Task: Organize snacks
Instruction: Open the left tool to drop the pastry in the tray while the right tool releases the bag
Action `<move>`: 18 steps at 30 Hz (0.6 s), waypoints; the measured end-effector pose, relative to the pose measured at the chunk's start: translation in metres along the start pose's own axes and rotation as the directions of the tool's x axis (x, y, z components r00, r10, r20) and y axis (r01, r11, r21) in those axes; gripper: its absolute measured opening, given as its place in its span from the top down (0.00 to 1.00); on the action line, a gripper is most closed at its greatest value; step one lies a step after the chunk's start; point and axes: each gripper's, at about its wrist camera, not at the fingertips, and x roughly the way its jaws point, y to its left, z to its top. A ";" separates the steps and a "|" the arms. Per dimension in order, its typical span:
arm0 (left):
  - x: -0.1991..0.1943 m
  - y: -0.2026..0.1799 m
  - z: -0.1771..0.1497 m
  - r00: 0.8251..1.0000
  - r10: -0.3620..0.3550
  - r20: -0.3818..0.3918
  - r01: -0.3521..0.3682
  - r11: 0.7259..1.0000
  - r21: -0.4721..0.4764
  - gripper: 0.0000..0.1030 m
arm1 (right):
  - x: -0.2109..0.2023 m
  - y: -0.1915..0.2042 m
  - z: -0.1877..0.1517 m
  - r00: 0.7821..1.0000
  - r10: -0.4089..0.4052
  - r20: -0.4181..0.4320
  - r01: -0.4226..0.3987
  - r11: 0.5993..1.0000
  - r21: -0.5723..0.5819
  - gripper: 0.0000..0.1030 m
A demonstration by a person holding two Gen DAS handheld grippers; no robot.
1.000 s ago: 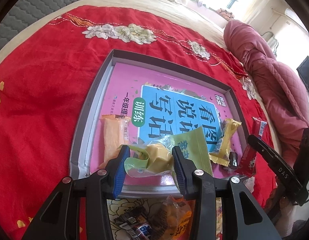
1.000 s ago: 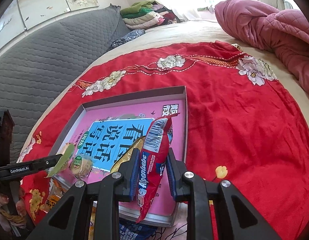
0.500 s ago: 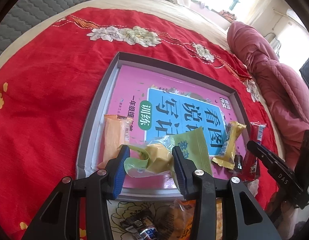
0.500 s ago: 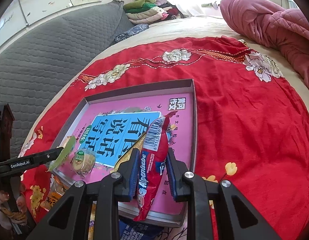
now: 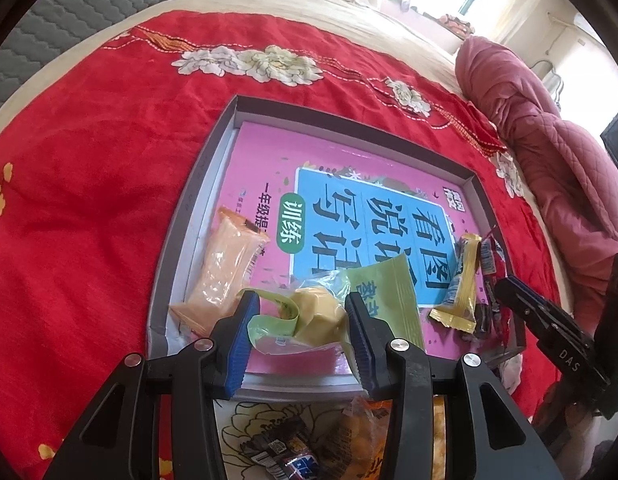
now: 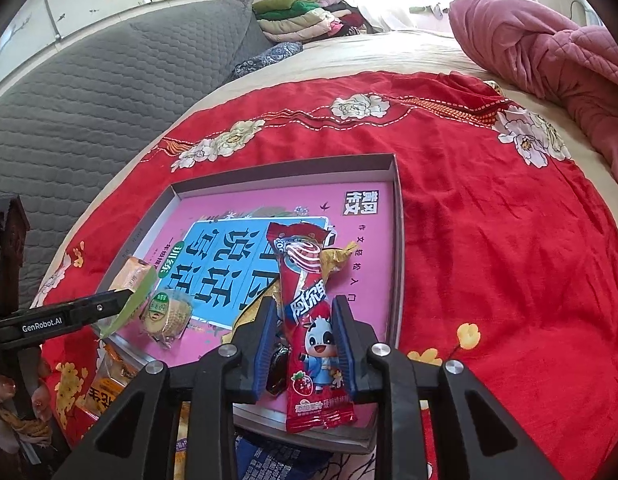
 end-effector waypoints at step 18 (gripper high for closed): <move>0.004 -0.001 0.002 1.000 0.019 -0.014 -0.019 1.000 -0.002 0.52 | -0.003 -0.001 0.002 1.000 0.001 0.011 -0.001 1.000 0.011 0.68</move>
